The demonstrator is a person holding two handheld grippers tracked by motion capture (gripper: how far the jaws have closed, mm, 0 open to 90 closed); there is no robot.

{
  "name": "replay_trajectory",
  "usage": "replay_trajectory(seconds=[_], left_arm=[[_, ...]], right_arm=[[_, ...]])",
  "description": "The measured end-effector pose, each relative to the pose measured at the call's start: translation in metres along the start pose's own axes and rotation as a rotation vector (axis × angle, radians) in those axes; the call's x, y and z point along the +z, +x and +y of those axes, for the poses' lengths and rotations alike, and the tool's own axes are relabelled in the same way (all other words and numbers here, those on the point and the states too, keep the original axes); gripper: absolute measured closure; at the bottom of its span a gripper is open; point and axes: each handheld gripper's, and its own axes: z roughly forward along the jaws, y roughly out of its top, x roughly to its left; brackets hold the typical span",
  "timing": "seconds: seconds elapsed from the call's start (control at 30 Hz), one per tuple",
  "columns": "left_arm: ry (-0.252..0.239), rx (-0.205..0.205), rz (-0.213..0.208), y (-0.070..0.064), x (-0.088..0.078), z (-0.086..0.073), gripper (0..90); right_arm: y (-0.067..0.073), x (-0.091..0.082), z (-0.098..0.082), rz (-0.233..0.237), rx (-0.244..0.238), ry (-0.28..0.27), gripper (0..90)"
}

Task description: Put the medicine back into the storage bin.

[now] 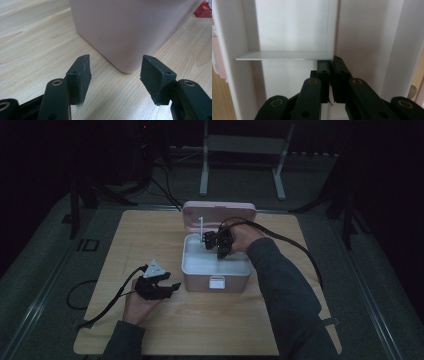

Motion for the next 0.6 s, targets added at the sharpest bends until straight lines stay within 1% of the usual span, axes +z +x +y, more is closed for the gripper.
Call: replay_trajectory(seconds=[0.07,0.23,0.27,0.3,0.37,0.43,0.5,0.6], left_arm=[[0.001,0.001,0.002,0.0003,-0.0006,0.0002,41.0],[0.003,0.001,0.002,0.0001,0.0002,0.0,41.0],[0.003,0.002,0.002,0.0,0.0003,-0.0001,41.0],[0.004,0.002,0.002,0.0001,0.0003,-0.0001,41.0],[0.001,0.001,0.003,0.0001,0.0001,-0.0001,41.0],[0.002,0.001,0.003,0.0002,0.0002,-0.0001,41.0],[0.005,-0.001,0.002,0.0,0.0011,-0.0003,41.0],[0.008,0.004,0.002,-0.0005,0.0013,-0.0005,41.1]], right_arm=[[-0.0013,-0.0001,0.0001,0.012,0.006,0.001,87.0],[-0.0025,0.002,0.0006,0.018,0.006,0.001,86.5],[-0.0028,0.0029,0.0011,0.018,0.004,0.007,86.5],[-0.0023,0.0037,0.0014,0.023,0.014,0.016,86.4],[-0.0033,0.0052,0.0012,0.03,0.018,0.013,86.5],[-0.005,0.0053,-0.0003,0.041,0.022,-0.002,86.8],[-0.0064,0.0057,-0.0014,0.046,0.015,-0.015,86.9],[-0.0061,0.0057,-0.0013,0.047,0.017,-0.013,87.6]])
